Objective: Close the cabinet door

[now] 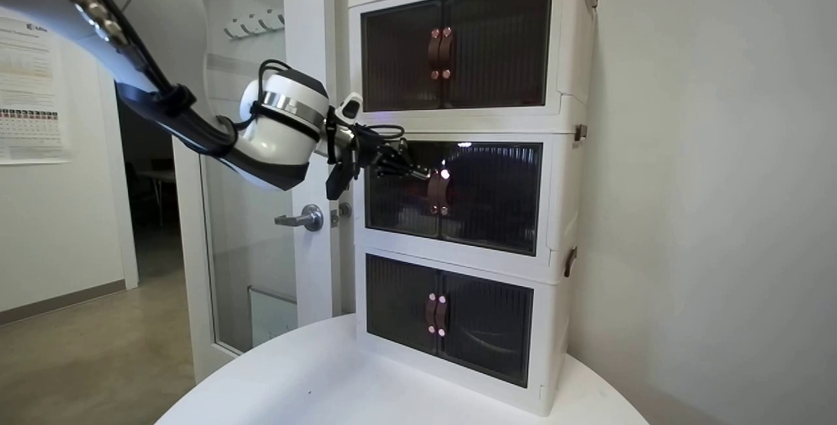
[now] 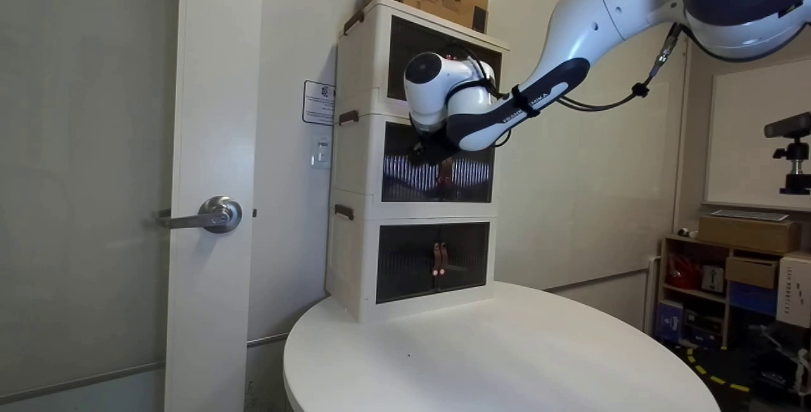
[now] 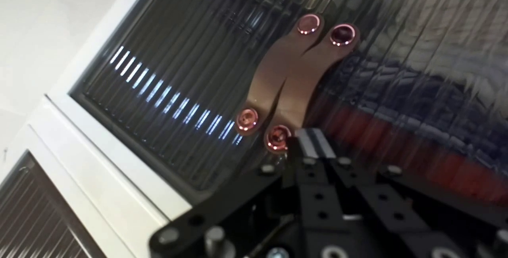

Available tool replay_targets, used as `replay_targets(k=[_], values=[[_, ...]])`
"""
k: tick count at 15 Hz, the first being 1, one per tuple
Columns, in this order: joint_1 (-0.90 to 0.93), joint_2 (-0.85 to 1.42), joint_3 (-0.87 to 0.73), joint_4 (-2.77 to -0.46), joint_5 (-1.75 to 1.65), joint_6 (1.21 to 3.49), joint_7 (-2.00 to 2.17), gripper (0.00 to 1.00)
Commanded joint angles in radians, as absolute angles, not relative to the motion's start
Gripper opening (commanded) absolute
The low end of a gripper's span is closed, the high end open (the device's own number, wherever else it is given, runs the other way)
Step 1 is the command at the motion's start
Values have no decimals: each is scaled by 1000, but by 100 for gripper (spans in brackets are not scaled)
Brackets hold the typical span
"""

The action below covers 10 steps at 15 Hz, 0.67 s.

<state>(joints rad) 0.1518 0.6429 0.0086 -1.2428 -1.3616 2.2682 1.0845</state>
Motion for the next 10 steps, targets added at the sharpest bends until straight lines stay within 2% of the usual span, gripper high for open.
replay_targets(k=[1,4,6,10], values=[[153,683,-7,-1177,-1360,2299,1081,0],[153,666,-5,-1197,-1356,2297,1081,0],[140,640,15,-1227,-1307,2302,1045,27],[105,549,71,-1347,-1088,2344,875,55]])
